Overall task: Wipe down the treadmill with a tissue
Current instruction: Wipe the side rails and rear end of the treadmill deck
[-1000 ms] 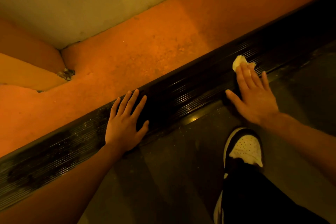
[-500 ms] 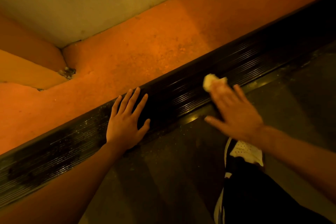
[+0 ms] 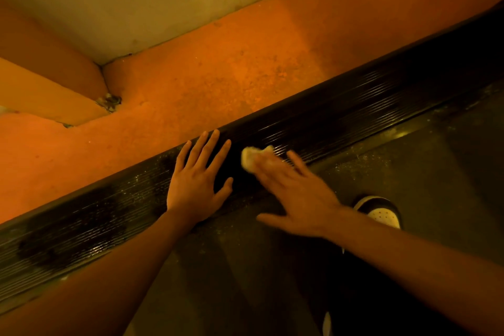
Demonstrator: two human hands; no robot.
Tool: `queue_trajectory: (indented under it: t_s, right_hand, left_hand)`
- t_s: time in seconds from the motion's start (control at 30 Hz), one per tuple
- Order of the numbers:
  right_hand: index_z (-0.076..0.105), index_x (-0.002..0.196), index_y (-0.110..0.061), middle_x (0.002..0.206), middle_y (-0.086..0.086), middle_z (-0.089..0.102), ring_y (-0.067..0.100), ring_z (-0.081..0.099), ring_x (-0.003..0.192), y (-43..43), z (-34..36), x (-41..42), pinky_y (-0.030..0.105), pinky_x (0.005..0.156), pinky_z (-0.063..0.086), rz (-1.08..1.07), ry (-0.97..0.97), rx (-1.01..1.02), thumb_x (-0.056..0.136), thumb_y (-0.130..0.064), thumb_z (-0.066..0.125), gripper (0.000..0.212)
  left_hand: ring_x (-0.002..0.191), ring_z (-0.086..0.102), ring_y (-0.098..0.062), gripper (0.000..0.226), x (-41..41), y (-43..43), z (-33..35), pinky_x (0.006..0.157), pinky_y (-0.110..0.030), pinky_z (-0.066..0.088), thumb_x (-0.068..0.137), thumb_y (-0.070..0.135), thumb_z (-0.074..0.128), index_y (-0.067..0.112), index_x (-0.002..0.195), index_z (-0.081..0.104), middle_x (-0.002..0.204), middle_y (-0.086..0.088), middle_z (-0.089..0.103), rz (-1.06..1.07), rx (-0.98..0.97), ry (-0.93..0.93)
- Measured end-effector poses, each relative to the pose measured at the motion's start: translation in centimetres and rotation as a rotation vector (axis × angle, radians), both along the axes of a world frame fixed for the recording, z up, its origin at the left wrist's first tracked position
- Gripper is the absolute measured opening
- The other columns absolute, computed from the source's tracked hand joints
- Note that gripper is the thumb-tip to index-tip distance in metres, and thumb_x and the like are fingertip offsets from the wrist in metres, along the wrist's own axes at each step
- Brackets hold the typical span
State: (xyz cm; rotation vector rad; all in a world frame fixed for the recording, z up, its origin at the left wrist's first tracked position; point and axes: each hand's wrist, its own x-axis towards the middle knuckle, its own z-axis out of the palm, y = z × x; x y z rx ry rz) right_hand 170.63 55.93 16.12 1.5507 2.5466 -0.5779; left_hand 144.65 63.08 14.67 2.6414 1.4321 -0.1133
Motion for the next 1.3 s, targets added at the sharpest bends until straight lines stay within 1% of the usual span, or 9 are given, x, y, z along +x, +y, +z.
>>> queue_trajectory:
  t_s: [0.1, 0.27, 0.5, 0.63, 0.7, 0.87, 1.0, 1.17, 1.3]
  right_hand:
    - [0.011, 0.166, -0.012, 0.174, 0.008, 0.004, 0.024, -0.004, 0.161, 2.4, -0.3, 7.2, 0.061, 0.127, 0.006, -0.259, -0.055, 0.066, 0.098, -0.078, 0.013, 0.095]
    - [0.004, 0.166, -0.010, 0.174, 0.010, -0.002, 0.026, -0.007, 0.160, 6.1, -0.4, 11.2, 0.055, 0.128, -0.004, -0.622, -0.074, 0.050, 0.096, -0.078, 0.005, 0.098]
    - [0.002, 0.166, -0.009, 0.174, 0.009, -0.006, 0.025, -0.013, 0.159, 7.0, -0.1, -3.3, 0.052, 0.129, -0.003, -0.186, 0.016, 0.024, 0.097, -0.079, 0.004, 0.098]
    - [-0.001, 0.166, -0.013, 0.174, 0.006, -0.009, 0.020, -0.015, 0.159, 7.2, 0.0, -2.5, 0.051, 0.129, -0.006, 0.023, 0.003, 0.053, 0.099, -0.078, 0.006, 0.093]
    - [0.010, 0.166, -0.011, 0.174, 0.008, 0.004, 0.023, -0.003, 0.161, 8.5, -0.1, 1.7, 0.053, 0.128, -0.003, -0.074, -0.032, 0.090, 0.100, -0.076, 0.007, 0.093]
    - [0.036, 0.154, -0.015, 0.163, 0.011, 0.034, 0.030, 0.015, 0.158, 12.2, 0.5, 10.5, 0.060, 0.127, -0.003, -0.579, -0.072, 0.022, 0.095, -0.078, 0.004, 0.093]
    - [0.047, 0.147, -0.009, 0.154, 0.015, 0.046, 0.034, 0.023, 0.155, 11.5, 0.8, 4.3, 0.058, 0.127, 0.002, -0.434, -0.027, 0.063, 0.097, -0.077, 0.009, 0.092]
    - [0.015, 0.165, -0.009, 0.173, 0.011, 0.012, 0.026, -0.002, 0.161, 8.9, 0.8, -5.0, 0.052, 0.129, -0.006, -0.160, 0.054, -0.017, 0.097, -0.075, -0.004, 0.097]
    - [0.010, 0.166, -0.011, 0.174, 0.007, 0.004, 0.021, -0.004, 0.161, 7.0, -0.2, 2.5, 0.050, 0.128, -0.006, -0.142, -0.009, 0.088, 0.105, -0.066, 0.005, 0.082]
  left_hand:
    - [0.161, 0.000, -0.024, 0.074, 0.0, 0.0, 0.1, 0.128, -0.055, 0.013, 0.102, 0.057, 0.032, 0.024, 0.166, 0.016, 0.174, -0.006, 0.005, 0.005, 0.000, 0.010]
    - [0.161, 0.003, -0.024, 0.075, 0.1, 0.0, 0.2, 0.128, -0.053, 0.012, 0.101, 0.056, 0.035, 0.024, 0.166, 0.019, 0.174, -0.006, 0.007, 0.006, 0.002, 0.002]
    - [0.161, 0.005, -0.025, 0.075, 0.1, 0.1, 0.2, 0.127, -0.055, 0.016, 0.100, 0.057, 0.038, 0.024, 0.165, 0.022, 0.174, -0.006, 0.009, 0.004, -0.003, -0.008]
    - [0.161, 0.005, -0.026, 0.076, 0.1, 0.1, 0.2, 0.127, -0.056, 0.016, 0.101, 0.059, 0.037, 0.023, 0.166, 0.021, 0.174, -0.007, 0.010, -0.002, -0.006, -0.001]
    - [0.161, 0.005, -0.026, 0.075, 0.1, 0.1, 0.3, 0.127, -0.056, 0.016, 0.100, 0.057, 0.038, 0.023, 0.165, 0.022, 0.174, -0.007, 0.009, 0.005, -0.003, 0.000]
    - [0.161, 0.006, -0.027, 0.074, 0.1, 0.0, 0.3, 0.127, -0.056, 0.017, 0.100, 0.056, 0.039, 0.022, 0.165, 0.023, 0.174, -0.008, 0.010, 0.005, -0.003, -0.001]
    - [0.161, 0.007, -0.027, 0.075, 0.1, 0.0, 0.2, 0.126, -0.057, 0.018, 0.100, 0.055, 0.041, 0.022, 0.165, 0.023, 0.174, -0.008, 0.010, 0.007, -0.009, -0.013]
    - [0.161, 0.007, -0.027, 0.075, 0.1, 0.0, 0.2, 0.126, -0.058, 0.018, 0.099, 0.055, 0.042, 0.022, 0.165, 0.025, 0.173, -0.008, 0.012, 0.002, -0.015, -0.033]
    - [0.161, 0.004, -0.026, 0.074, 0.0, 0.1, 0.2, 0.127, -0.056, 0.015, 0.101, 0.055, 0.038, 0.022, 0.165, 0.023, 0.174, -0.008, 0.009, 0.002, -0.019, -0.024]
